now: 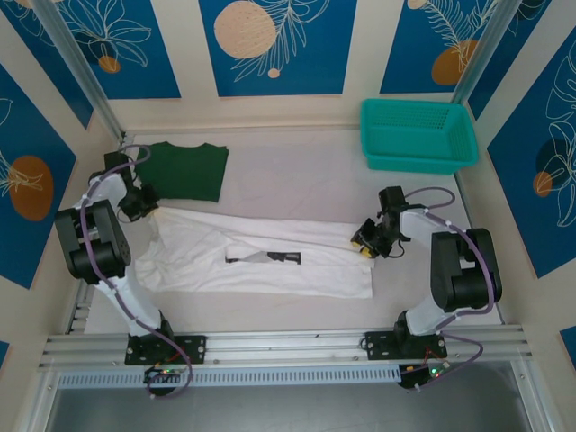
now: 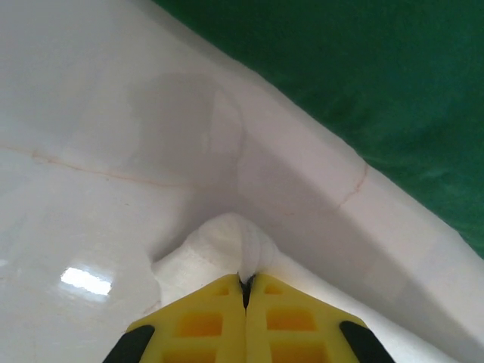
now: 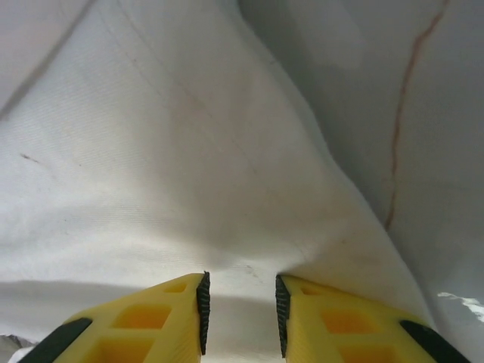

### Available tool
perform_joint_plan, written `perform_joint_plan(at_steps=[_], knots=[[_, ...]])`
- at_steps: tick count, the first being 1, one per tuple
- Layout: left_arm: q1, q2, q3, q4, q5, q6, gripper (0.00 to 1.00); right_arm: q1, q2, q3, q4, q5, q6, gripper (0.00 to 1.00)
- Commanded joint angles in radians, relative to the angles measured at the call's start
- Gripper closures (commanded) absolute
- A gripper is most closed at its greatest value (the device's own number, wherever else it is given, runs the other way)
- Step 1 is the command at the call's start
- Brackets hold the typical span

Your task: Fold and stack the t-shirts

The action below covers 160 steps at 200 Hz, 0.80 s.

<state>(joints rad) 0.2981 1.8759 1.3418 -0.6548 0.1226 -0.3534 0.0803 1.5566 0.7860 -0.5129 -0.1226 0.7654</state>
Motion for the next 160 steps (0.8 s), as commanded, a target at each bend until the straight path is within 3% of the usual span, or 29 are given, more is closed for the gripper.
perform_joint_plan(at_steps=[1,11,25,50,75,104,127,160], knots=[[0.021,0.046,0.077,-0.013,-0.045,-0.019,0.92,-0.025,-0.031,-0.027,-0.014,-0.003,0.039,0.65],[0.021,0.052,0.097,-0.028,-0.046,-0.025,0.83,-0.032,-0.048,-0.030,-0.016,-0.006,0.043,0.64],[0.020,0.042,0.124,-0.056,-0.076,-0.043,0.63,-0.033,-0.085,-0.025,-0.020,-0.004,0.044,0.62],[0.017,-0.021,0.155,-0.102,-0.104,-0.092,0.44,-0.029,-0.169,-0.017,-0.016,0.030,0.062,0.58],[-0.026,-0.129,0.111,-0.095,-0.036,-0.155,0.48,-0.013,-0.186,0.009,-0.006,0.049,0.052,0.58],[-0.174,-0.213,0.011,-0.078,0.040,-0.153,0.62,0.026,-0.079,0.074,-0.013,0.023,0.011,0.63],[-0.266,-0.238,-0.129,-0.013,0.095,-0.171,0.64,0.038,0.015,0.114,-0.013,0.032,0.016,0.65],[-0.287,-0.234,-0.329,0.030,0.068,-0.165,0.65,0.045,0.150,0.213,-0.091,0.093,0.045,0.65]])
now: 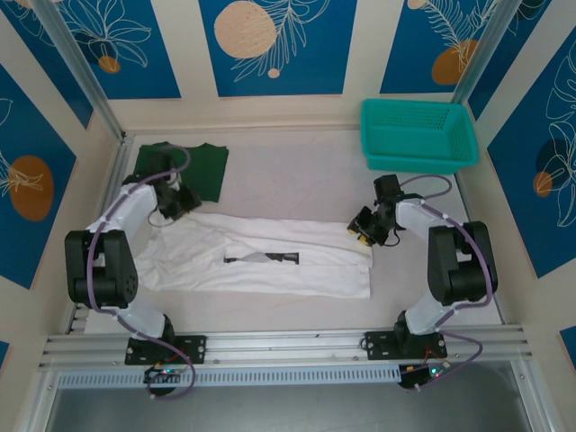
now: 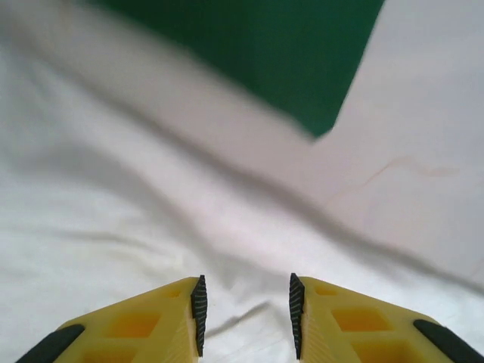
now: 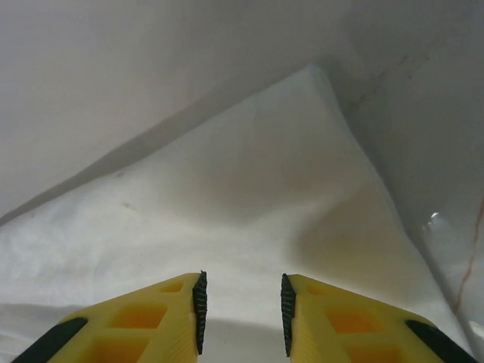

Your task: Fold and stack the t-shirts

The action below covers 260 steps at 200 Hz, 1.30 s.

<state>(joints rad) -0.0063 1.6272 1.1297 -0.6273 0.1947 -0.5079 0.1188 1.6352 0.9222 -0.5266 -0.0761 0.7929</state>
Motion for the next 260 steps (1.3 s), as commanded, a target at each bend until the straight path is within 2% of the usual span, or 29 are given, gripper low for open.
perform_joint_plan(at_steps=[1,35,47,89,131,165,203,229,236,241,252,260], knots=[[0.018,0.014,-0.121,0.003,-0.007,-0.008,0.65,0.007,0.074,0.079,-0.079,0.048,0.019,0.65],[0.037,-0.001,-0.200,-0.058,-0.153,0.029,0.63,-0.016,0.158,0.148,-0.145,0.103,0.089,0.65],[0.053,-0.007,-0.218,-0.059,-0.173,0.025,0.63,-0.033,0.180,0.161,-0.152,0.098,0.109,0.64],[0.060,-0.015,-0.244,-0.053,-0.158,-0.013,0.62,-0.084,0.217,0.188,-0.143,0.127,0.138,0.63],[0.060,-0.108,-0.352,-0.045,-0.065,-0.132,0.61,-0.156,0.224,0.190,-0.095,0.129,0.135,0.61],[0.060,-0.164,-0.350,-0.069,-0.062,-0.145,0.55,-0.179,0.215,0.237,-0.033,0.071,0.031,0.57],[0.068,-0.175,-0.216,-0.110,-0.032,-0.101,0.49,-0.159,0.024,0.184,0.016,0.054,-0.006,0.48],[0.054,-0.198,-0.153,-0.101,0.076,-0.091,0.48,-0.122,-0.121,0.157,0.013,0.035,-0.033,0.46],[0.043,-0.197,-0.137,-0.095,0.108,-0.081,0.48,-0.090,-0.162,0.139,0.051,0.005,-0.050,0.45],[0.032,-0.189,-0.125,-0.093,0.128,-0.070,0.49,-0.059,-0.186,0.126,0.085,-0.014,-0.064,0.41],[0.009,-0.158,-0.093,-0.096,0.160,-0.050,0.52,0.036,-0.213,0.098,0.179,-0.078,-0.089,0.34],[-0.006,-0.132,-0.073,-0.099,0.162,-0.034,0.53,0.109,-0.200,0.098,0.239,-0.152,-0.107,0.33]])
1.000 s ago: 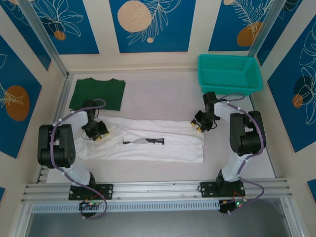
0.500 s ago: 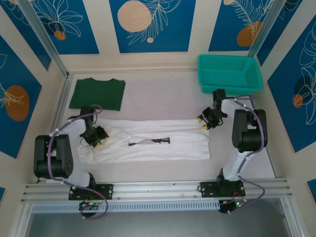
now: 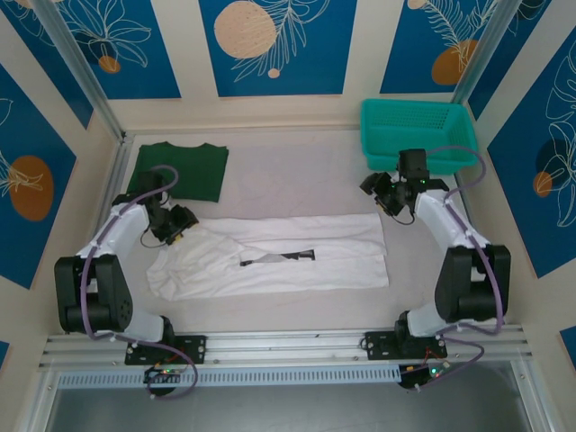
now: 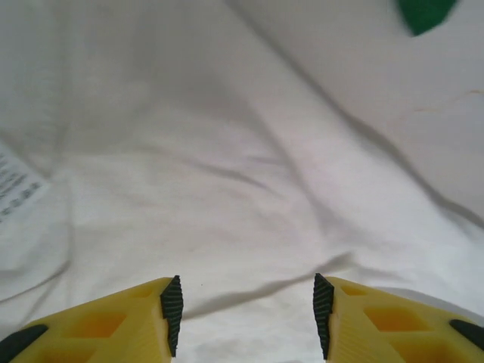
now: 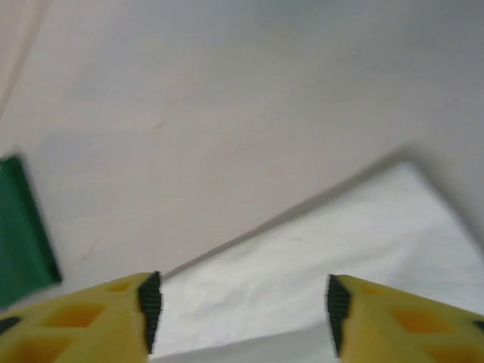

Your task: Fold and stack the t-shirts

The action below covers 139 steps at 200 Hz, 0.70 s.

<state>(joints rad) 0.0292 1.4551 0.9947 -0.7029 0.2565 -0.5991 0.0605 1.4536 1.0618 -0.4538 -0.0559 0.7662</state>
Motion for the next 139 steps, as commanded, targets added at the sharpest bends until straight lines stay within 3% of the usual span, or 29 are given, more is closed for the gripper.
perform_joint_plan(at_steps=[1,31,61,98,139], knots=[[-0.043,0.043,0.063,-0.024,0.100,0.060,0.53,0.177,-0.015,-0.039,0.172,-0.180,-0.082,0.33],[-0.055,0.182,0.131,-0.037,0.148,0.089,0.58,0.422,0.218,0.162,0.127,-0.318,-0.173,0.36],[-0.058,0.296,0.182,-0.046,0.105,0.111,0.58,0.566,0.497,0.432,0.011,-0.402,-0.252,0.42],[-0.058,0.401,0.212,-0.051,0.005,0.098,0.58,0.667,0.749,0.714,-0.149,-0.374,-0.334,0.46],[-0.058,0.421,0.196,-0.049,-0.035,0.108,0.56,0.716,0.843,0.825,-0.196,-0.340,-0.341,0.49]])
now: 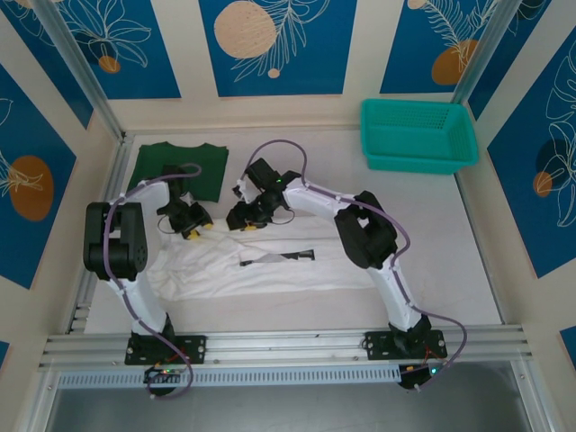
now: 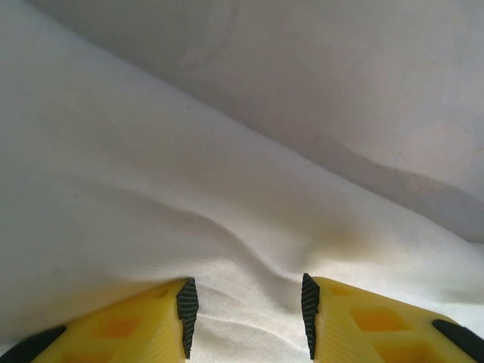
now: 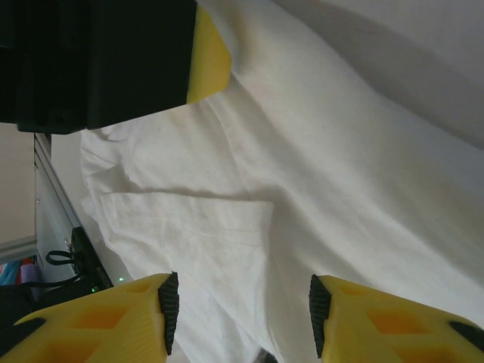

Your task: Fold and stack the t-shirts

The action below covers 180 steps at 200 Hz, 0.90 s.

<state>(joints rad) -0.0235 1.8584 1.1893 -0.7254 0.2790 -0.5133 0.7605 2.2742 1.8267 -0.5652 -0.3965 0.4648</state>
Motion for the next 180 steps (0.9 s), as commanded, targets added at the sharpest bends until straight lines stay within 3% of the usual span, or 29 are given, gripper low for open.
perform_joint_plan(at_steps=[1,107,180], knots=[[-0.006,0.018,0.001,-0.026,-0.057,0.022,0.56,0.017,0.024,0.061,-0.086,0.003,-0.040,0.49],[-0.005,0.015,0.011,-0.035,-0.058,0.037,0.55,0.059,0.150,0.204,-0.150,0.024,-0.017,0.58],[-0.006,0.008,0.014,-0.037,-0.076,0.045,0.54,0.065,0.118,0.166,-0.161,0.016,-0.038,0.81]])
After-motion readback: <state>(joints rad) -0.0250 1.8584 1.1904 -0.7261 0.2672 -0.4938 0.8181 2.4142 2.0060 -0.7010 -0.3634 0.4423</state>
